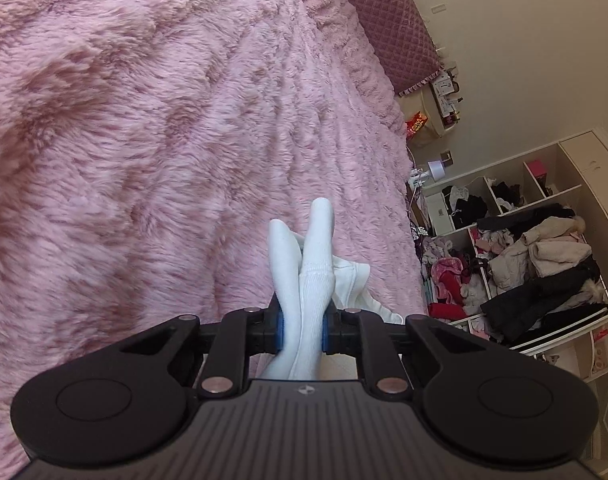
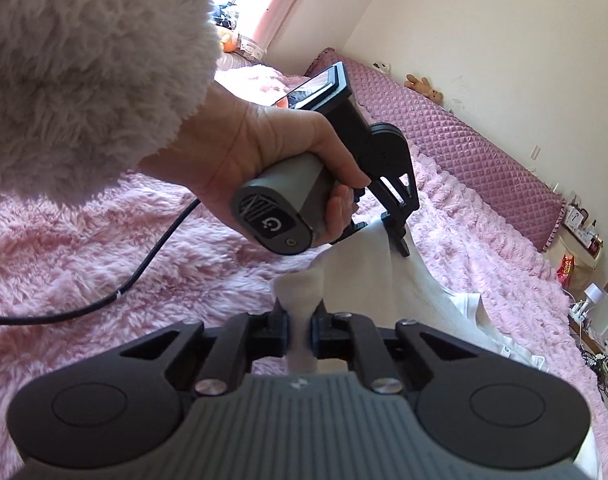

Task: Fold small clothes
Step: 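Lift the held edge with both grippers and fold it over the sweatshirt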

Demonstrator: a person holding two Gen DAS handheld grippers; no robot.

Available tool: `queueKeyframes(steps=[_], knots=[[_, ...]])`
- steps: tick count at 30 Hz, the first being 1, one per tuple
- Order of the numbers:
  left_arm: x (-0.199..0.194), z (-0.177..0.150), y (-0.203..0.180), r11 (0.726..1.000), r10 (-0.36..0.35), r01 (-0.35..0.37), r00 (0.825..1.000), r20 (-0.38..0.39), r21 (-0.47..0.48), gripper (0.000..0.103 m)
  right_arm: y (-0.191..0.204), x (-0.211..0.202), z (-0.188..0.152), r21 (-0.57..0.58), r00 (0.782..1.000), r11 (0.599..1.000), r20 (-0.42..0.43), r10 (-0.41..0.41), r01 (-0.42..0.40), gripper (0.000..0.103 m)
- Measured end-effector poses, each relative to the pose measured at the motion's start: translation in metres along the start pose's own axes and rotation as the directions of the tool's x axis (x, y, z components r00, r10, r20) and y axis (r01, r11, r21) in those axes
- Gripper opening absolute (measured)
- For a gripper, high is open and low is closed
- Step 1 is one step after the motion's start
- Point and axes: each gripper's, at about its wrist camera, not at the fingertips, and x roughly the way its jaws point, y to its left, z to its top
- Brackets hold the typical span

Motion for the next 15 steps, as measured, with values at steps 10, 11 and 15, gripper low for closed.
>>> queueKeyframes(steps=[10, 11, 15], knots=[[0.004, -0.009, -0.063, 0.998, 0.007, -0.009, 0.999, 0.033, 0.069, 0.017, -0.041, -0.03, 0.008, 0.111, 0.998, 0.993, 0.032, -0.054, 0.05, 0.004], [0.007, -0.011, -0.069, 0.997, 0.004, -0.007, 0.999, 0.034, 0.073, 0.017, -0.045, -0.035, 0.008, 0.12, 0.997, 0.991, 0.036, -0.065, 0.06, 0.003], [0.019, -0.02, -0.098, 0.994, -0.001, -0.001, 1.0, 0.02, 0.106, 0.017, -0.066, -0.052, 0.005, 0.165, 0.994, 0.982, 0.04, -0.098, 0.09, 0.003]])
